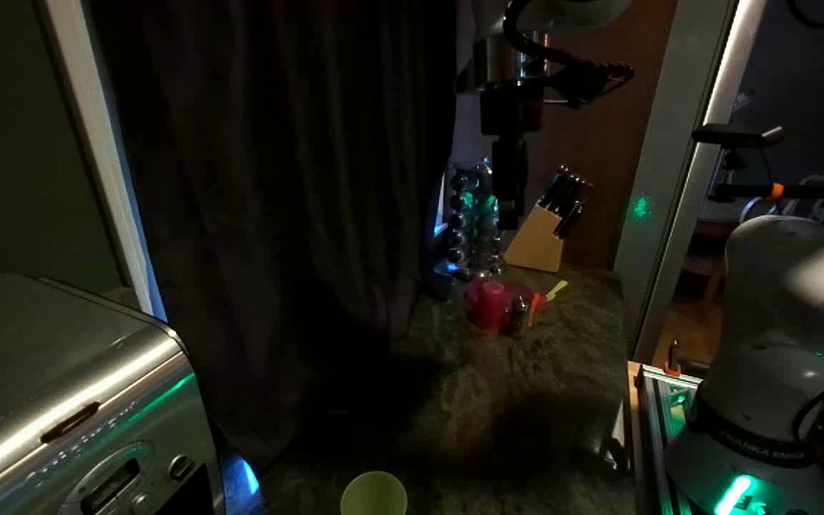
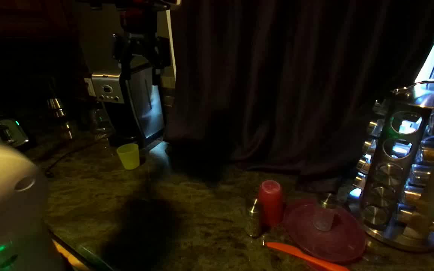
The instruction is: Pull the curtain to the right
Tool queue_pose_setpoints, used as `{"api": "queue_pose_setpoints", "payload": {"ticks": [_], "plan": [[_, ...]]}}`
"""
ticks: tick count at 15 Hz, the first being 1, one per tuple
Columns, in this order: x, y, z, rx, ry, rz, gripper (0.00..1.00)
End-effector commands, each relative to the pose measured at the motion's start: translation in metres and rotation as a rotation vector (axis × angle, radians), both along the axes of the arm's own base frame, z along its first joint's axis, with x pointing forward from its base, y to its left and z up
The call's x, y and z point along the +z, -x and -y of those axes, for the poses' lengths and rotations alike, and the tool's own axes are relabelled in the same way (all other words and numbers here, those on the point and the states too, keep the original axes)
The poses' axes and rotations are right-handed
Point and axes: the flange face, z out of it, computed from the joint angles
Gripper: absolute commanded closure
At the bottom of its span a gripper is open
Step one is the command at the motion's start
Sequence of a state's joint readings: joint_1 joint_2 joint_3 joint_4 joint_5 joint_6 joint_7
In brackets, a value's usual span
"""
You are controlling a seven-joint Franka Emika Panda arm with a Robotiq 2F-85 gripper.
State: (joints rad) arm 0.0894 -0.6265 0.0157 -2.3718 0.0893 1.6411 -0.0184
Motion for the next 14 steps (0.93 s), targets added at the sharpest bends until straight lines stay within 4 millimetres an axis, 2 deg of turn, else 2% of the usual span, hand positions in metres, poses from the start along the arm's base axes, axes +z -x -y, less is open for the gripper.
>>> {"api": "queue_pose_setpoints", "payload": {"ticks": [1,6,7,9,14], "plan": [[0.001,0.0,0.0,0.0,0.0,-0.001,0.0],[0.001,0.0,0.0,0.0,0.0,0.0,0.0],[0.002,-0.01,-0.003,-0.004,0.014,0.032,0.0],[0.018,-0.033,-0.014,0.015,0.049,0.123,0.0],[0.079,-0.103,-0.041,0.04,0.143,0.42,0.0]]}}
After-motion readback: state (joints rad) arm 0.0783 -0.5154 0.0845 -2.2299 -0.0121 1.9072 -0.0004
